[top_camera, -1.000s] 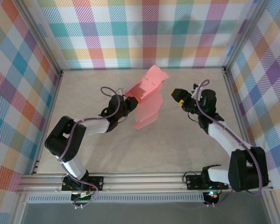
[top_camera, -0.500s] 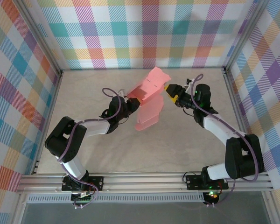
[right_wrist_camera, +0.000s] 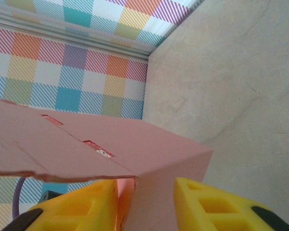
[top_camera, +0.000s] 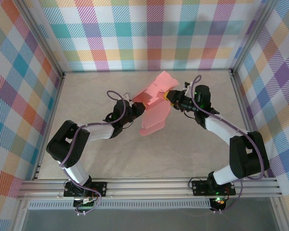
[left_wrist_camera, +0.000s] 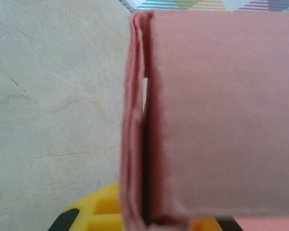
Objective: Fold the paper box
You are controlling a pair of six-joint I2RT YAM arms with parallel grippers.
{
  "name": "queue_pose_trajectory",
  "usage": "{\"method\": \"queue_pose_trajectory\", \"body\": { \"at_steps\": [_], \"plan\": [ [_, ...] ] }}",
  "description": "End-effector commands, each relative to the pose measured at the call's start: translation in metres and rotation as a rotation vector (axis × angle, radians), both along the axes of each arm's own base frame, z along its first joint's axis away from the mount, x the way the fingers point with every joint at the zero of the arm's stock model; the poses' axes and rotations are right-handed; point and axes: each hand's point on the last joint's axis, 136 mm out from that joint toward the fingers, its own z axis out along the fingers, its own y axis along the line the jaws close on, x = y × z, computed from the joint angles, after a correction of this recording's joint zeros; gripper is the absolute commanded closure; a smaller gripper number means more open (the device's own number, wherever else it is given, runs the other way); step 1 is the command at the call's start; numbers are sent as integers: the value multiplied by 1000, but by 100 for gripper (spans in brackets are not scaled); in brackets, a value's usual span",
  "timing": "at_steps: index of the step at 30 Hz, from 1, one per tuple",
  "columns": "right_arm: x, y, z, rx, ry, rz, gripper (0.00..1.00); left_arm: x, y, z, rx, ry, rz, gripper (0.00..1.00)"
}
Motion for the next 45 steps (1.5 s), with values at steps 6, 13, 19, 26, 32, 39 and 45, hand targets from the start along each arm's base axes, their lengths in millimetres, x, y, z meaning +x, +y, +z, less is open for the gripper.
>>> {"method": "queue_pose_trajectory", "body": {
  "at_steps": [6, 13, 19, 26, 32, 39, 45],
  "plan": [
    [-1, 1, 9, -4, 1, 14, 65, 5, -7, 27, 0, -76, -8, 100],
    [-2, -2, 4, -30, 10, -1, 71, 3, -1, 23, 29, -76, 5, 100],
    [-1, -3, 6, -24, 4, -9, 80, 2, 1, 22, 42, -77, 12, 100],
    [-2, -3, 11, -28, -12, -1, 69, 3, 2, 17, 60, -75, 13, 100],
    [-2, -2, 6, -33, 1, 8, 87, 3, 4, 14, 73, -69, 18, 100],
    [-5, -11, 17, -90, -61, 1, 48, 6, 10, 10, 117, -66, 43, 100],
    [-5, -31, 30, -216, -110, -85, 35, 11, 24, 7, 135, -72, 83, 100]
  ]
}}
